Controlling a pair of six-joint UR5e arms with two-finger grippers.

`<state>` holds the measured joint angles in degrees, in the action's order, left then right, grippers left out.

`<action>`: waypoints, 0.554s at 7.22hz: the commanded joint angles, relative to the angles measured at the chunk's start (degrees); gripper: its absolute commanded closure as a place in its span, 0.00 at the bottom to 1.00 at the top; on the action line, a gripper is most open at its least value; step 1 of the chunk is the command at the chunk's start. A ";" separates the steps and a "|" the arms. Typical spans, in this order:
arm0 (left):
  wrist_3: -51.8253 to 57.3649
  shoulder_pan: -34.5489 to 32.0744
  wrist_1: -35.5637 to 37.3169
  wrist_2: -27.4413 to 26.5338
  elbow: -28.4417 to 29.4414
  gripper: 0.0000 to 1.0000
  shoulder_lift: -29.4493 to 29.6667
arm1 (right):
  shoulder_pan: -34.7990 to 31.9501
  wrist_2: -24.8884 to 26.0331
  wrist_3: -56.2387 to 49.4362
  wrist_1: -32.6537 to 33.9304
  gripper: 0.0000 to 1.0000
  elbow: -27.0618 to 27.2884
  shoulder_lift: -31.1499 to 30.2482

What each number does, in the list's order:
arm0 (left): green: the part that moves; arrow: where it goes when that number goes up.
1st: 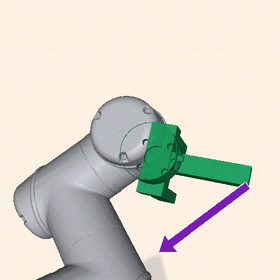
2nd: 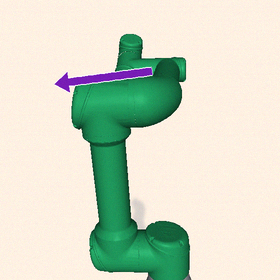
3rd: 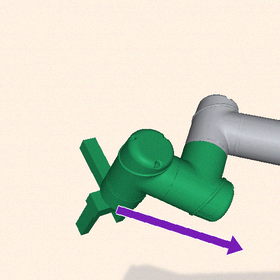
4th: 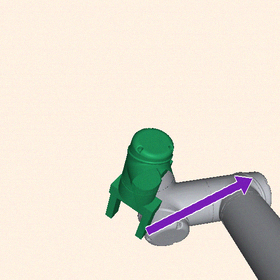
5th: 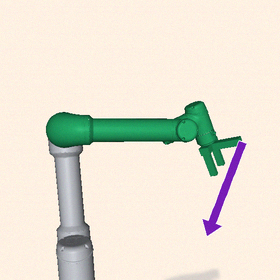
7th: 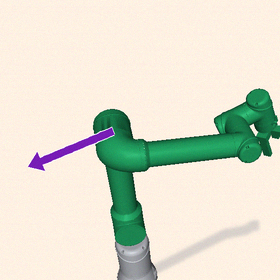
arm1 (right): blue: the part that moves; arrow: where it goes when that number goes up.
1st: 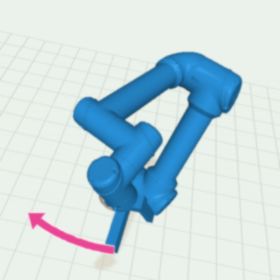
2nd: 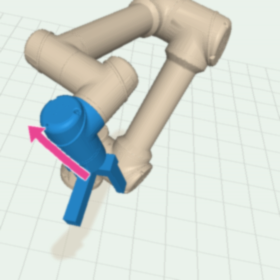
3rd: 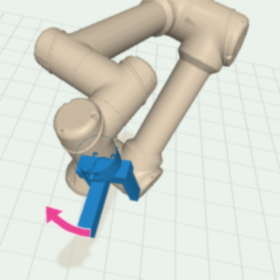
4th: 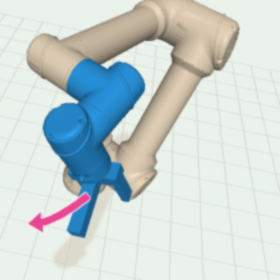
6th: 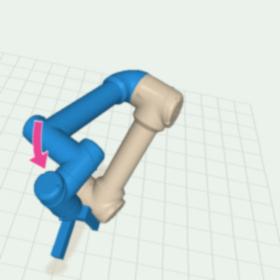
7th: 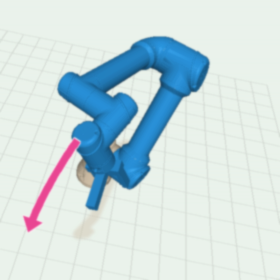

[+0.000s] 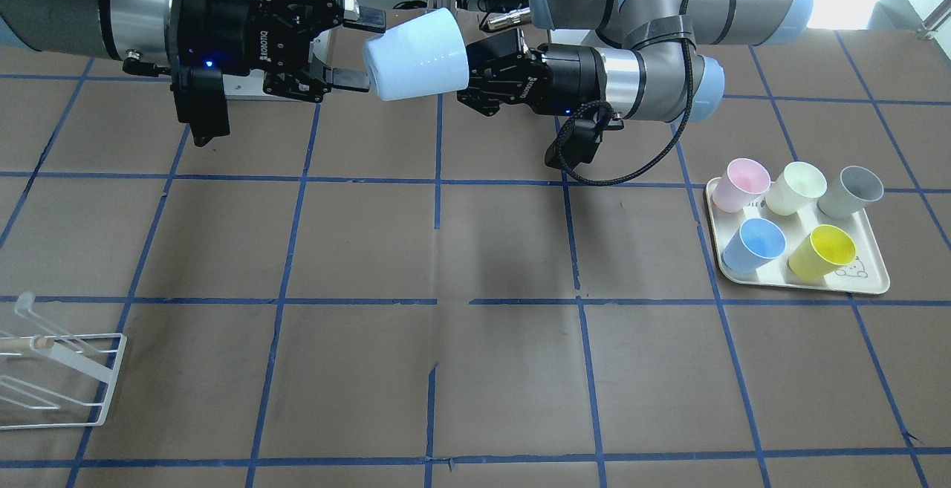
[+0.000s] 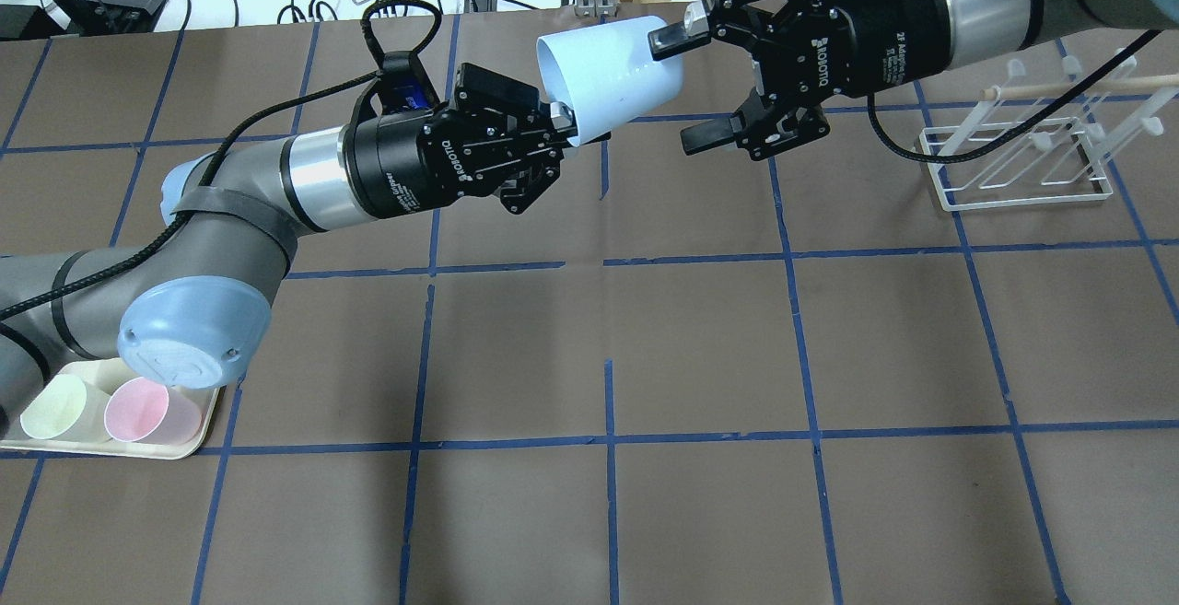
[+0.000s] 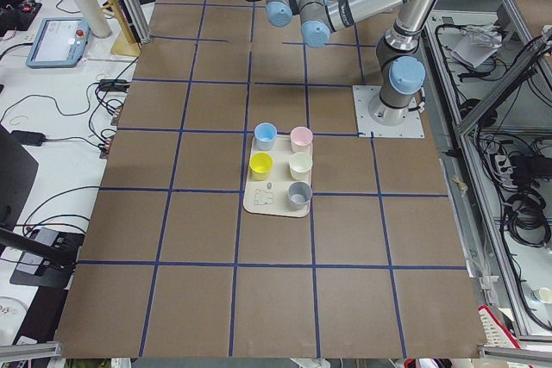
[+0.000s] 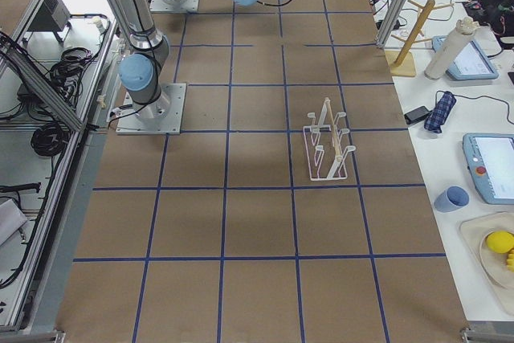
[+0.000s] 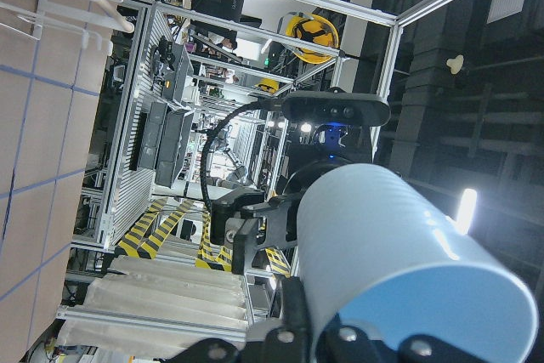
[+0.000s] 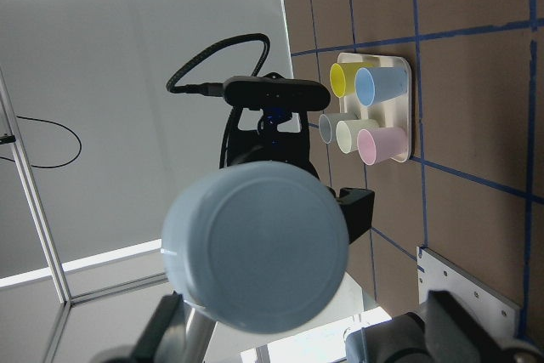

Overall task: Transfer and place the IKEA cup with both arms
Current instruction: 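Open the right gripper and pull it back from the cup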

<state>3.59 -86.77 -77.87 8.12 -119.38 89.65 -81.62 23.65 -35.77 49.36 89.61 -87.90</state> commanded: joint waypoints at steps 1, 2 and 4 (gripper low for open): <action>-0.16 5.88 -0.09 -5.87 0.03 1.00 0.09 | 0.06 6.99 0.44 0.12 0.00 -1.45 0.00; -0.17 9.57 -0.17 -8.97 0.03 1.00 0.26 | -0.03 11.20 0.96 0.56 0.00 -2.07 -0.08; -0.08 15.11 0.26 -19.21 0.20 1.00 2.18 | -0.20 22.95 4.89 7.99 0.00 -2.43 0.18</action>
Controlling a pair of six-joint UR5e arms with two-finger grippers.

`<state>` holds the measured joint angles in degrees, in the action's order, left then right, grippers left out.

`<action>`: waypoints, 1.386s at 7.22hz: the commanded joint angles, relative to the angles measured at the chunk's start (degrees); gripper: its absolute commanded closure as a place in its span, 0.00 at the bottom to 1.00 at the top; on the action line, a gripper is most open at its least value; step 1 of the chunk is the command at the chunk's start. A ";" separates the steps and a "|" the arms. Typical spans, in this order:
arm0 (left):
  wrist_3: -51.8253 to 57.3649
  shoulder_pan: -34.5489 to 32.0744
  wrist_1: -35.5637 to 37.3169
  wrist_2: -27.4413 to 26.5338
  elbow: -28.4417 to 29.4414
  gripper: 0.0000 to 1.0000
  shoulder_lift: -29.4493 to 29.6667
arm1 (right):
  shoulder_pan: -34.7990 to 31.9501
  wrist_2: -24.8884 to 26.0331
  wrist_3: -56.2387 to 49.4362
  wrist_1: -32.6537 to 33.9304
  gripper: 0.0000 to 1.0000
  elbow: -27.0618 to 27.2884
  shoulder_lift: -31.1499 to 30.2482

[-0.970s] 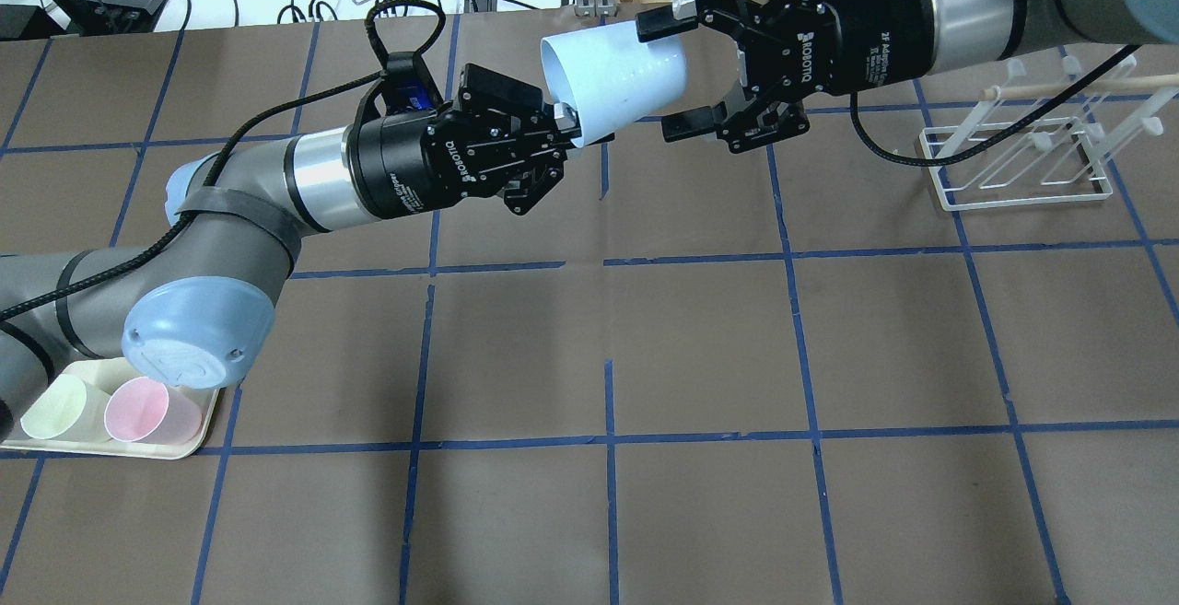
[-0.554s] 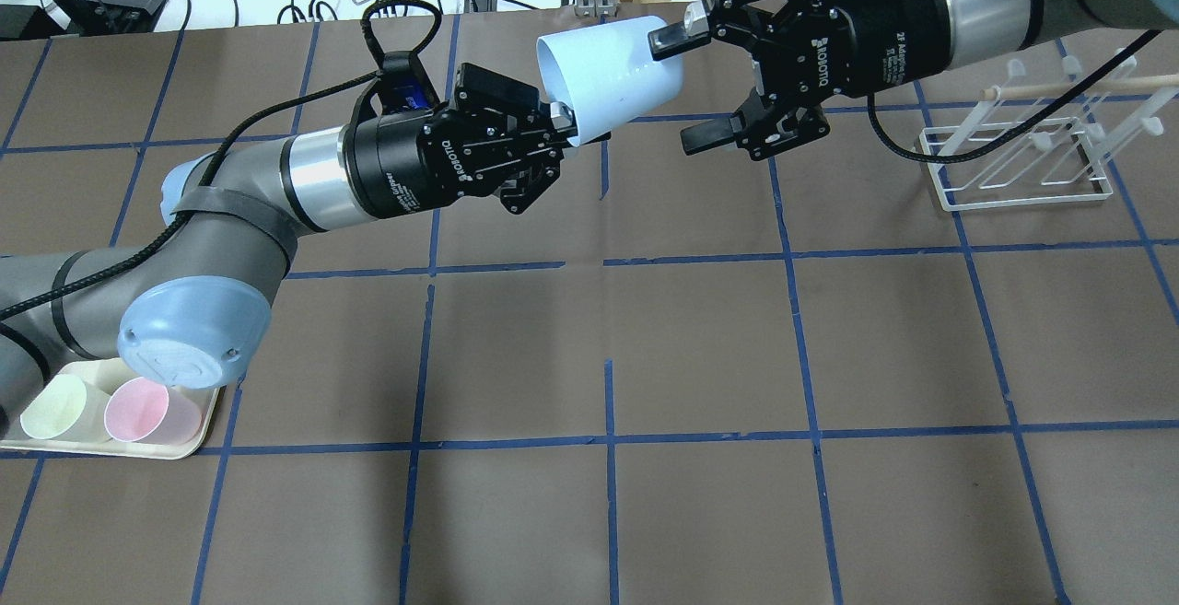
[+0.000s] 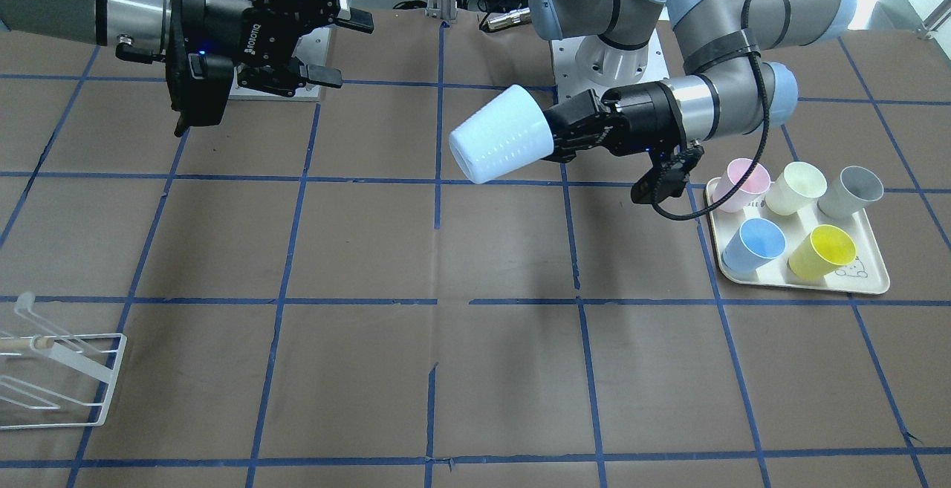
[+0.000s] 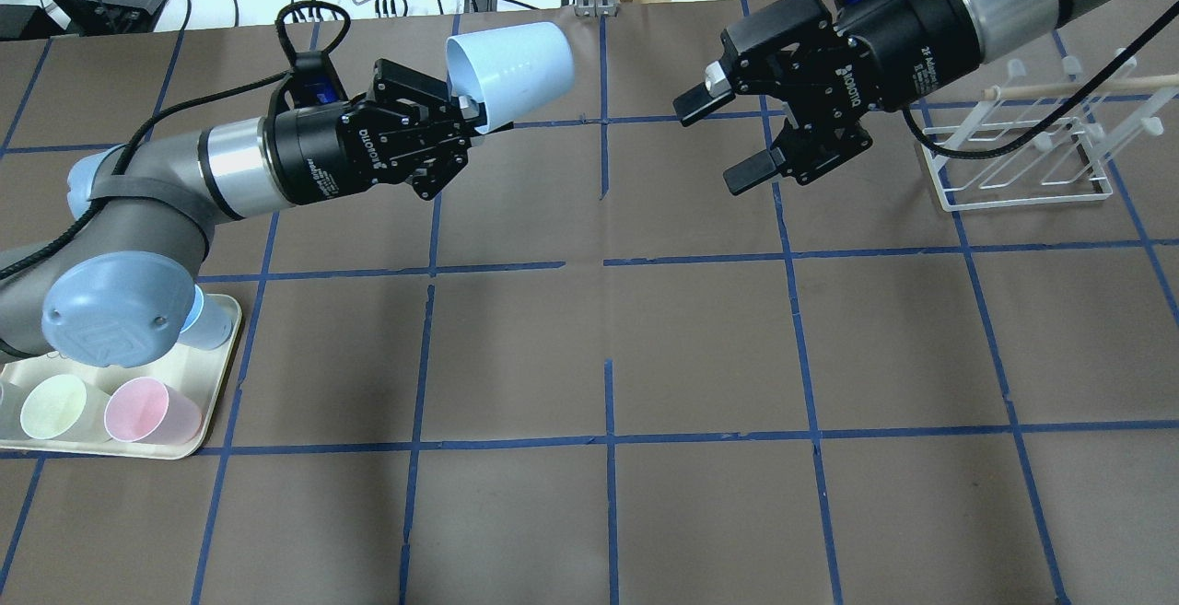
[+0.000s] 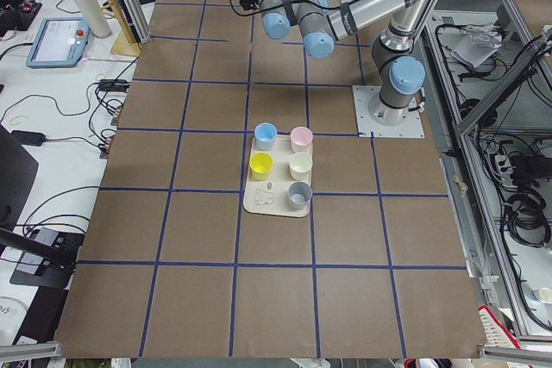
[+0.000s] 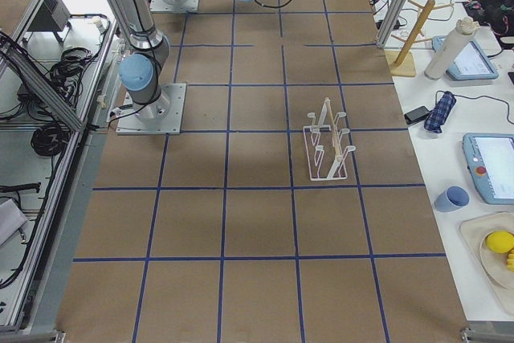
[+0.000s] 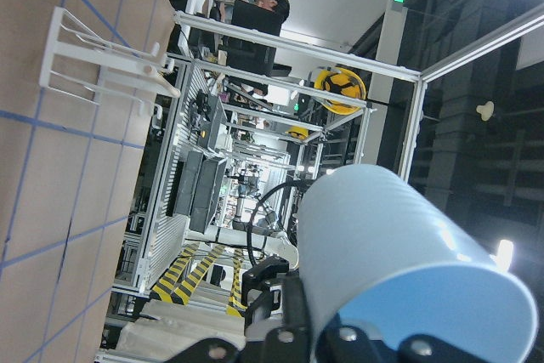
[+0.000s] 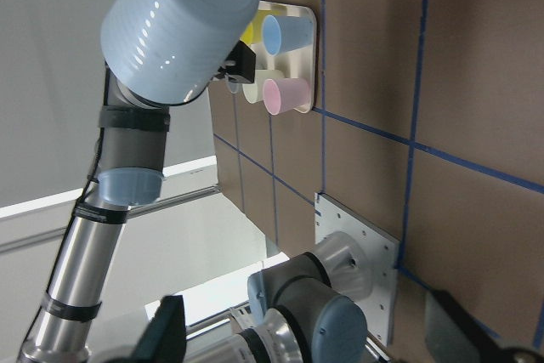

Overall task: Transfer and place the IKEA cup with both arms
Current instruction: 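Carry the cup with the left gripper down over the white tray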

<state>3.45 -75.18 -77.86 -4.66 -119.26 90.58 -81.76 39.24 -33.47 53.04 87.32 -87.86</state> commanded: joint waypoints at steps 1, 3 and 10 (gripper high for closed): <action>0.15 5.90 0.51 -17.64 0.78 1.00 1.52 | -0.15 14.65 7.32 9.05 0.00 -0.14 0.24; 0.85 9.16 1.48 -43.13 2.18 1.00 -0.48 | -0.24 32.13 16.55 15.13 0.00 -0.05 -0.11; 40.40 26.69 -5.46 -88.07 18.69 1.00 0.97 | -10.26 52.78 40.15 41.82 0.00 0.65 0.41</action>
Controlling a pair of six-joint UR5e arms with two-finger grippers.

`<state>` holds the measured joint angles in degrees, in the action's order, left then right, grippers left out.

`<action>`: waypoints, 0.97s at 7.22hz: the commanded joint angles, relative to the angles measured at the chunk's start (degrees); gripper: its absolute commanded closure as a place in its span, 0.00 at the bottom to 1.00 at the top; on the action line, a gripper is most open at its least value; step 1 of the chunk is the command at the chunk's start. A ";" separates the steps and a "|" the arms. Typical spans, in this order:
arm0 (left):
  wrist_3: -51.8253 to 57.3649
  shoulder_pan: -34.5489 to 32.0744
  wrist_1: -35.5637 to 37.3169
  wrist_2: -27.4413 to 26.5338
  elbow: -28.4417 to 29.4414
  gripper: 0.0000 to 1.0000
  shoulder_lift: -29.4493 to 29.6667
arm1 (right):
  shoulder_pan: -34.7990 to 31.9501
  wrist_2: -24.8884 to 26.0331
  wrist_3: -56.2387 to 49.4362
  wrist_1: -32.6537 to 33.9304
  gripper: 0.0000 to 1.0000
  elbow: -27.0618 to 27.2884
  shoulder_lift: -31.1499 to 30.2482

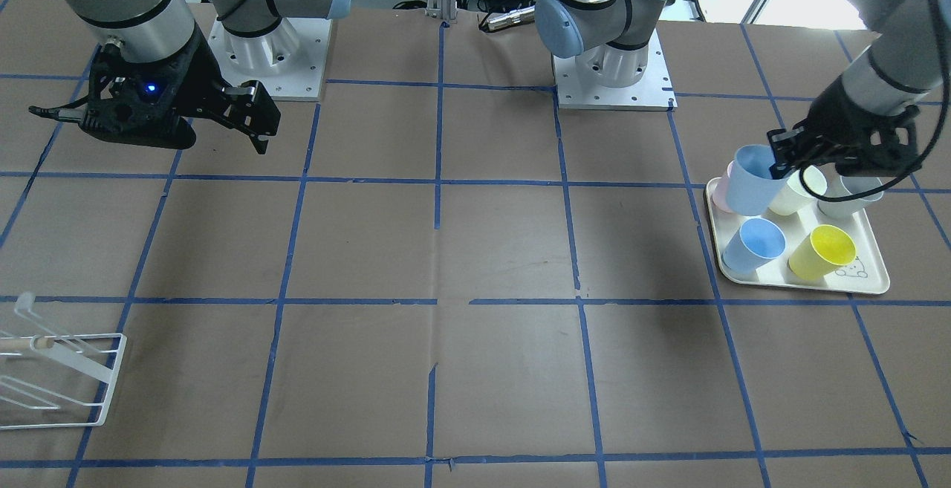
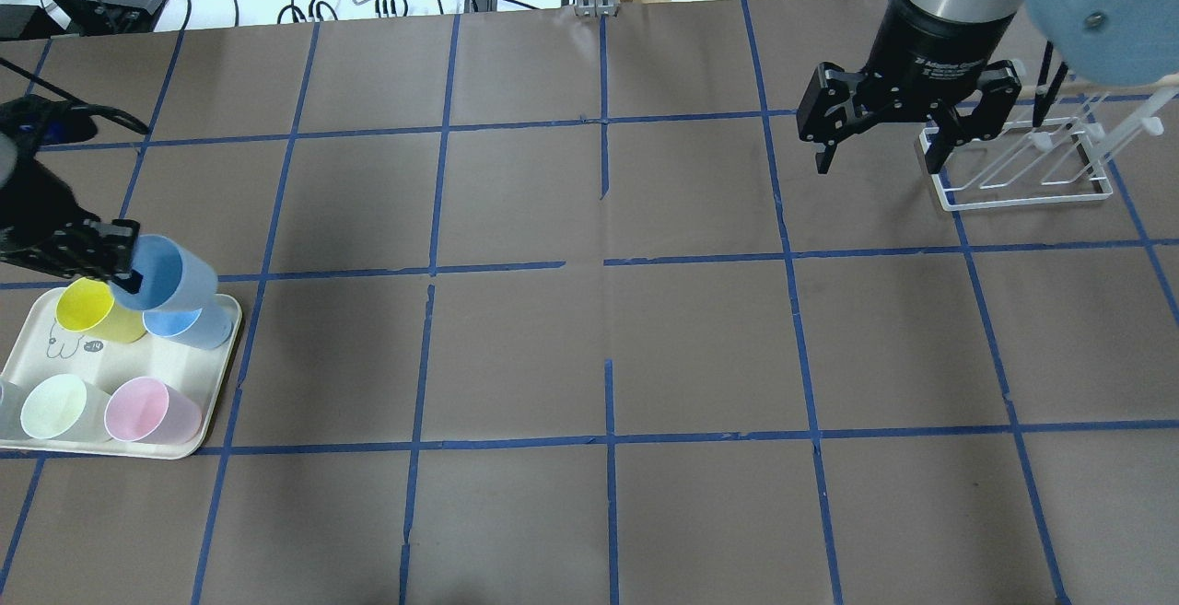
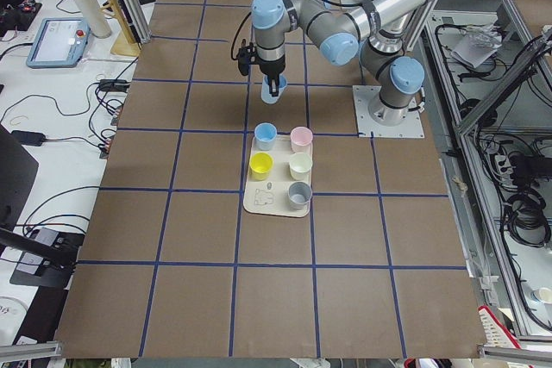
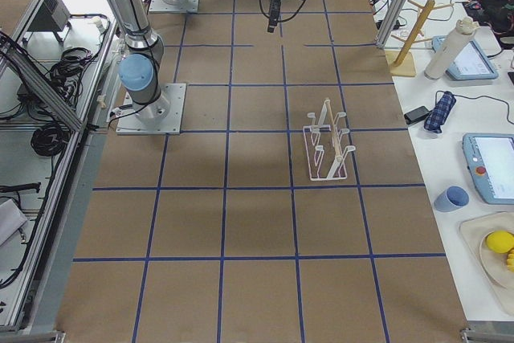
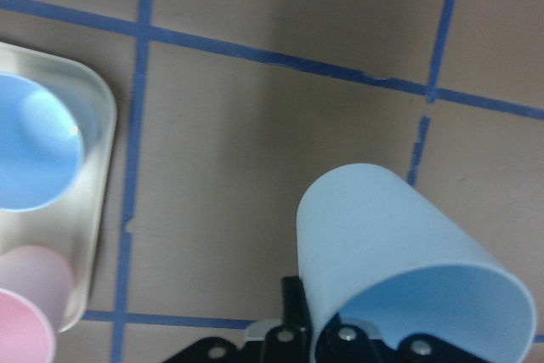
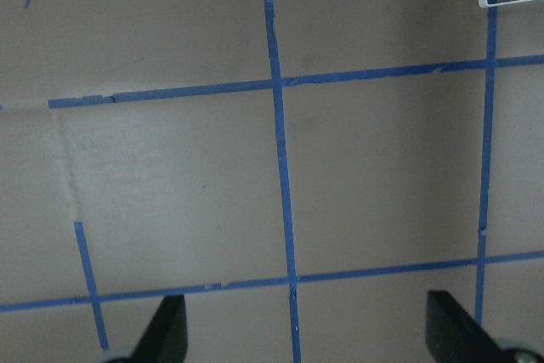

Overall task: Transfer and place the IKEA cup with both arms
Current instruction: 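Carry the cup with the left gripper down over the white tray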

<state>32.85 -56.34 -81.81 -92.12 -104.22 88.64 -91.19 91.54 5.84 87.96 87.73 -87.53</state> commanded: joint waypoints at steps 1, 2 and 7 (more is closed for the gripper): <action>17.36 10.70 -1.68 -0.77 8.02 1.00 7.21 | -0.91 0.57 1.10 8.70 0.00 0.86 -0.36; 20.30 12.20 -2.81 -0.95 13.28 1.00 12.03 | -0.83 0.40 0.75 9.41 0.00 1.13 -0.45; 40.15 19.06 -1.52 -1.13 25.03 1.00 31.31 | -0.12 -0.49 -0.56 8.37 0.00 0.08 -1.59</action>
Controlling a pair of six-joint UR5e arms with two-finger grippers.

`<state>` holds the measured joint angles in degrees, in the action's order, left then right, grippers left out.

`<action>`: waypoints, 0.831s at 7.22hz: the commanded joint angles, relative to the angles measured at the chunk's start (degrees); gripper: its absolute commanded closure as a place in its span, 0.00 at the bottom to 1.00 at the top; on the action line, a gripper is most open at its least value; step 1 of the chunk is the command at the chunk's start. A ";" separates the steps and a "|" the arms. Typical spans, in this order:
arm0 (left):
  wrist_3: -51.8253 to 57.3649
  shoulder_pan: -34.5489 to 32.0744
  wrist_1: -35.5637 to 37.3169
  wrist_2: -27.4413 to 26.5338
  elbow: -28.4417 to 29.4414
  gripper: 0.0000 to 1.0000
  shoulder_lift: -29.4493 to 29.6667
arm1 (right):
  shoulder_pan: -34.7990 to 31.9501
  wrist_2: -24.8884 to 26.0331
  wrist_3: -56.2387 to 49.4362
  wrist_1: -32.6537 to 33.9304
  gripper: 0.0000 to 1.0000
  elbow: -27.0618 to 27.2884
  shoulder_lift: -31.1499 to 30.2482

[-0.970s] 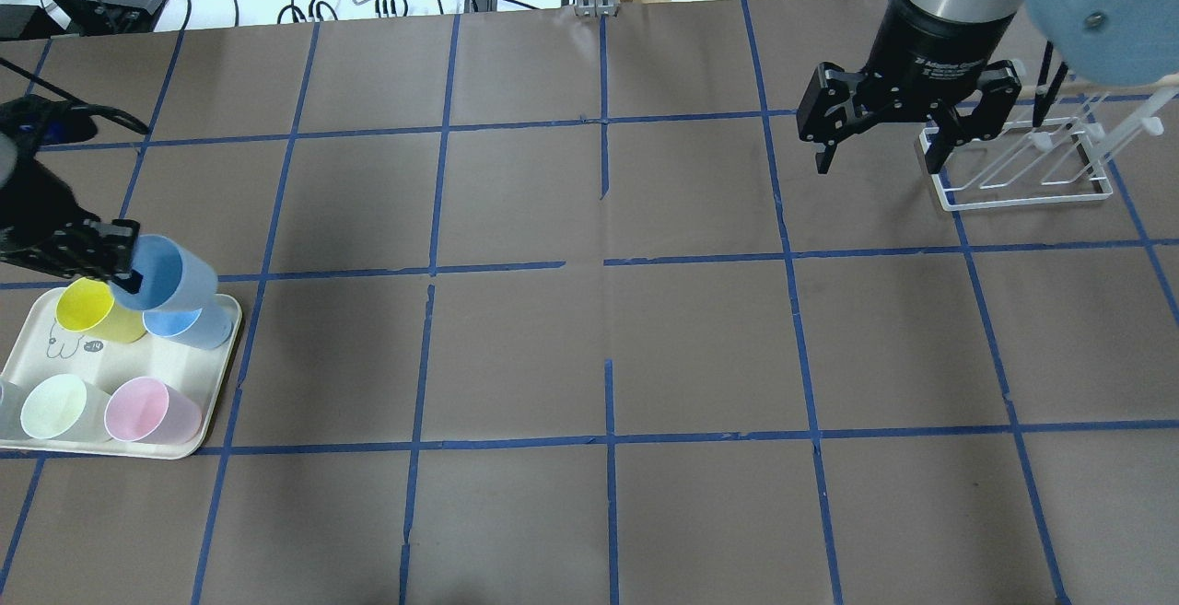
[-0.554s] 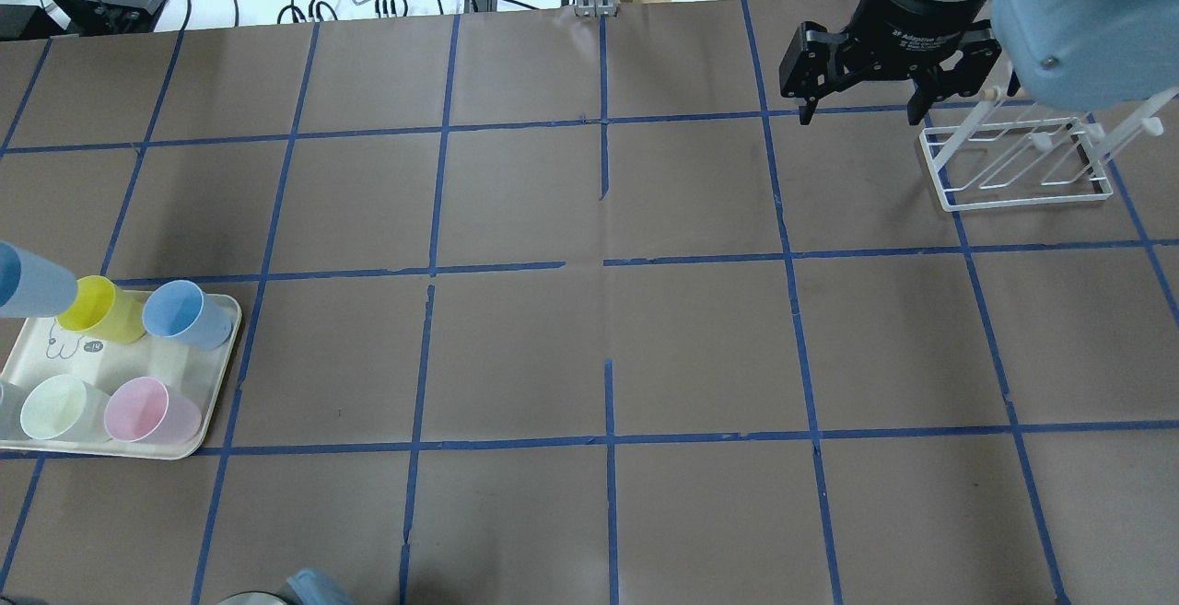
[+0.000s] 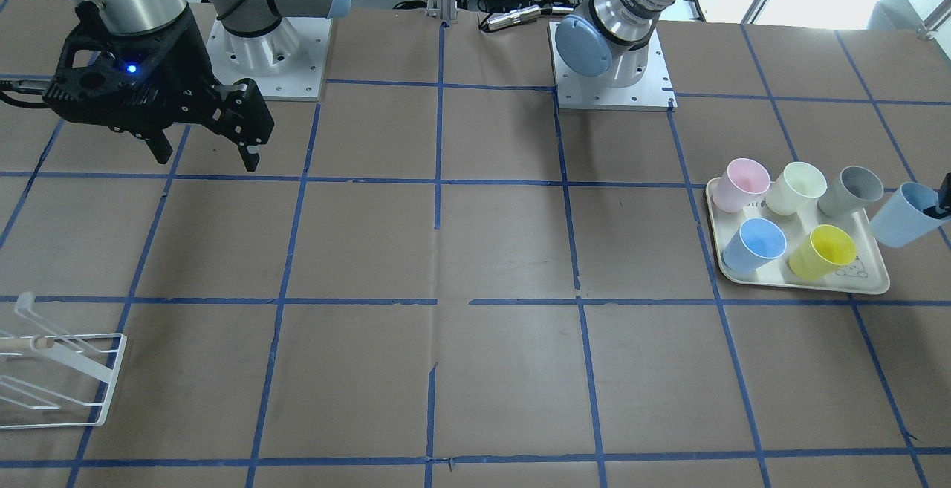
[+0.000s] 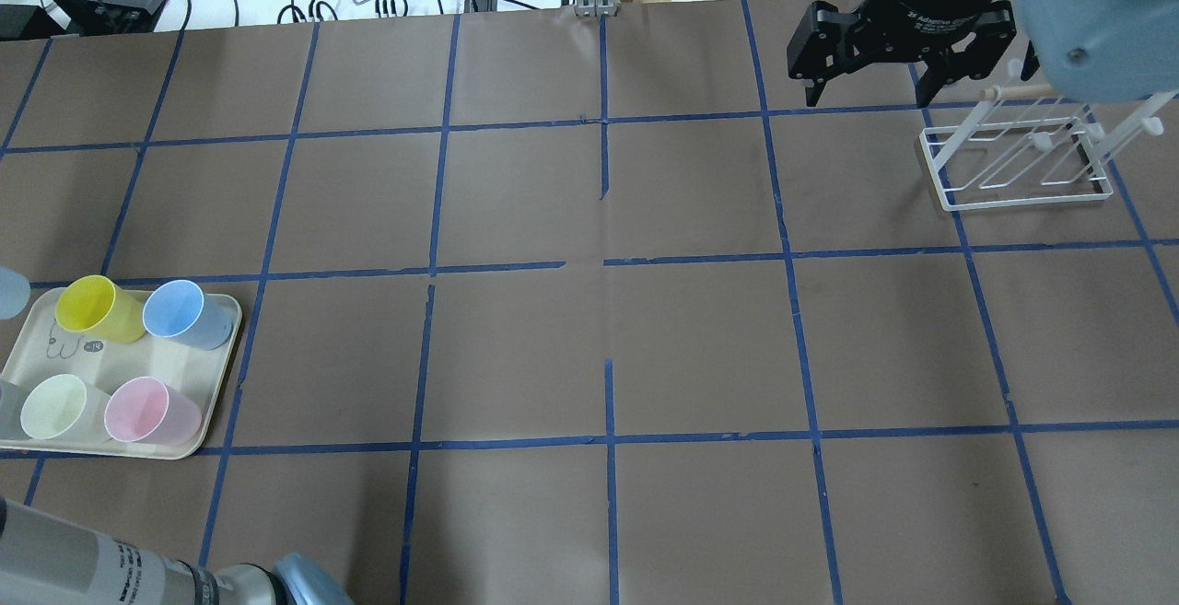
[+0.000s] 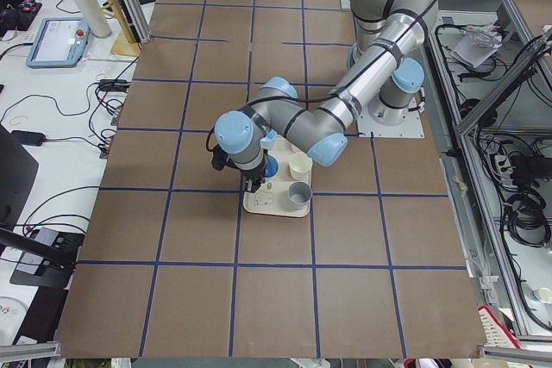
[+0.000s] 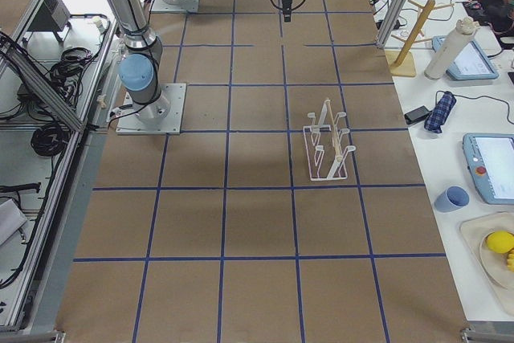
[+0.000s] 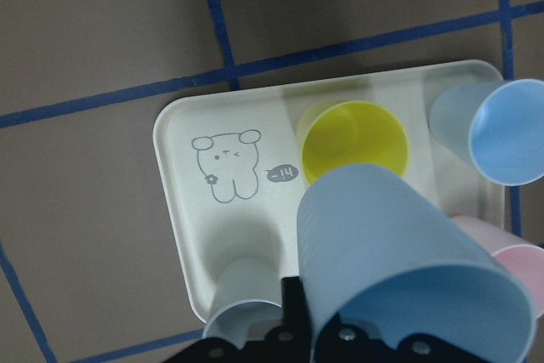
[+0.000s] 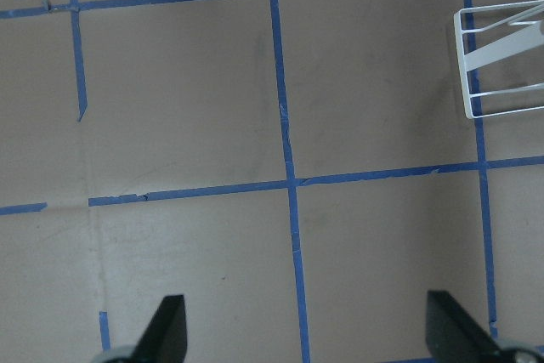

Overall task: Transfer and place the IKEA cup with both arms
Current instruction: 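Carry the cup with the left gripper down over the white tray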

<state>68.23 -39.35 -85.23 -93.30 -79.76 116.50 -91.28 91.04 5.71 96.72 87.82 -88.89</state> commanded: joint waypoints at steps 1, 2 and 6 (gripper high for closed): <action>5.07 2.09 2.00 0.05 1.09 1.00 5.04 | -0.13 0.01 -0.44 -0.22 0.00 -0.02 -0.23; 4.90 2.09 2.00 -0.12 1.71 1.00 6.62 | -0.04 0.01 -0.44 -0.31 0.00 -0.11 -0.23; 4.11 1.65 2.44 -0.13 2.41 1.00 8.74 | -0.04 0.01 -0.35 -0.31 0.00 -0.02 -0.32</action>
<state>72.43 -37.56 -83.10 -93.46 -77.75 124.45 -91.49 91.05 5.35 96.39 87.85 -89.15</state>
